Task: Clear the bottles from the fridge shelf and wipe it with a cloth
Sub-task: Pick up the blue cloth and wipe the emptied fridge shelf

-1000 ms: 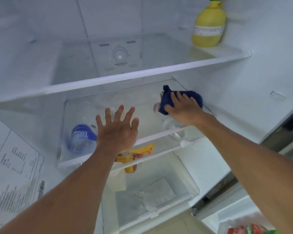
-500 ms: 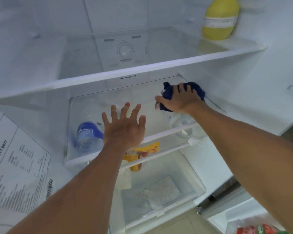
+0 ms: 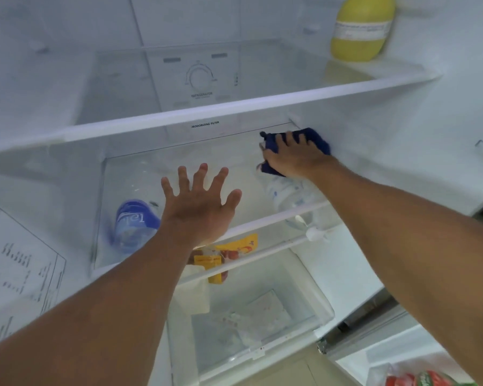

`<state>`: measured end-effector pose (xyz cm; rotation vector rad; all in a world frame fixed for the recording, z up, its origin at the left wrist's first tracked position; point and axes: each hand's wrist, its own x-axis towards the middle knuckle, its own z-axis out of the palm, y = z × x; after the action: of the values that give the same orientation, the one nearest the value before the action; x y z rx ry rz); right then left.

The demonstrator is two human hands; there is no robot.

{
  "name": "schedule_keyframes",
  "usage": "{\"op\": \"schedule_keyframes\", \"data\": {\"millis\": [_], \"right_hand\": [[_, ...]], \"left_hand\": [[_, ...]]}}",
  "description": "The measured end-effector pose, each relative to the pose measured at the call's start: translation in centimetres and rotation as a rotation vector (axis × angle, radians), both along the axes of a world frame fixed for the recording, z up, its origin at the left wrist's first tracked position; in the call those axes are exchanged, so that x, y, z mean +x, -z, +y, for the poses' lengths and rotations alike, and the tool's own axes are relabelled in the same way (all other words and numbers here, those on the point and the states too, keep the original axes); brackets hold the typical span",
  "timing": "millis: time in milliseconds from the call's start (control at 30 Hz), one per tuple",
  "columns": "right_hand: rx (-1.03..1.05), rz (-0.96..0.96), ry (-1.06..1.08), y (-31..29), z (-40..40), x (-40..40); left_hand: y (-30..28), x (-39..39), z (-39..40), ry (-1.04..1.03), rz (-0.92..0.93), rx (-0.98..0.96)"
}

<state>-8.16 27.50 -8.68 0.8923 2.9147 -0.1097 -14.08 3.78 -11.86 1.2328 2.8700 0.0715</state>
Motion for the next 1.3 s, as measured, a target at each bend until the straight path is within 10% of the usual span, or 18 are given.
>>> {"op": "schedule_keyframes", "data": {"millis": [633, 1067, 1300], "right_hand": [[-0.075, 0.036, -0.180, 1.3, -2.1, 3.6], [-0.039, -0.049, -0.049, -0.5, 4.5, -4.0], [0.013, 0.082, 0.148, 0.8, -1.4, 4.9]], "left_hand": [[0.5, -0.7, 0.4, -0.014, -0.003, 0.032], [0.4, -0.8, 0.3, -0.003, 0.011, 0.021], [0.4, -1.0, 0.3, 0.009, -0.014, 0.027]]}}
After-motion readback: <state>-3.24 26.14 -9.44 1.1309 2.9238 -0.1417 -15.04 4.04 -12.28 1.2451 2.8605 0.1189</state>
